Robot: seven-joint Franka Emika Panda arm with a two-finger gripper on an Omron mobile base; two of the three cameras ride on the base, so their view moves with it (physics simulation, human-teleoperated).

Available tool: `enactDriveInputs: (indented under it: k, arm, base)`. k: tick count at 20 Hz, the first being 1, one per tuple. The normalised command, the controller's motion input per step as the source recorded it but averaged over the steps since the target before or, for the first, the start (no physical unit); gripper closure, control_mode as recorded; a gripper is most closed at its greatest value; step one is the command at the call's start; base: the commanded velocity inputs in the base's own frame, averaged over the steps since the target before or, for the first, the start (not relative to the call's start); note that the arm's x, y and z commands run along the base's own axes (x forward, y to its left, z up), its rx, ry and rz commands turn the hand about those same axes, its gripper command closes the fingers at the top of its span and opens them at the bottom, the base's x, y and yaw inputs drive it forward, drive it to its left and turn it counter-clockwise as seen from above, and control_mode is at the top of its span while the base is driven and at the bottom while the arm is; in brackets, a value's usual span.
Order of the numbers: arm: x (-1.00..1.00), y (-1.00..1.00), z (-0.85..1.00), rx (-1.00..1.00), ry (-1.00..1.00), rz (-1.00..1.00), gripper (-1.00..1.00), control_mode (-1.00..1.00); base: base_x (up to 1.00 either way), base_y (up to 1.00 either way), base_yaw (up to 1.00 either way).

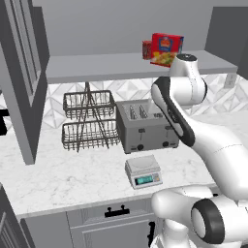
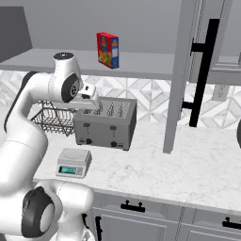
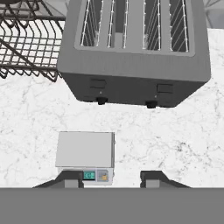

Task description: Pick the boxed food and place it on the digital scale for weighing, and close the cabinet.

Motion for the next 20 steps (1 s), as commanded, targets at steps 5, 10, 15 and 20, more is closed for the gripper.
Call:
enactDriveInputs:
  k: [5,10,15,20]
  arm:
    - [-0.35,0.00,0.00,-0.01,-0.05,0.00,-1.00,-1.00]
    - [-0.64,-0.03,0.08,-0.03,-0.21,0.01,-1.00,-1.00]
    - [-0.55,-0.33,0.41,0.00,-0.21,0.11,-1.00,-1.00]
    - [-0.32,-0.25,0.55,0.00,-0.21,0.12,-1.00,-1.00]
  base:
    - [0.00,0.00,0.00]
    - [0.00,0.00,0.00]
    - [0.00,0.00,0.00]
    - [0.00,0.00,0.00]
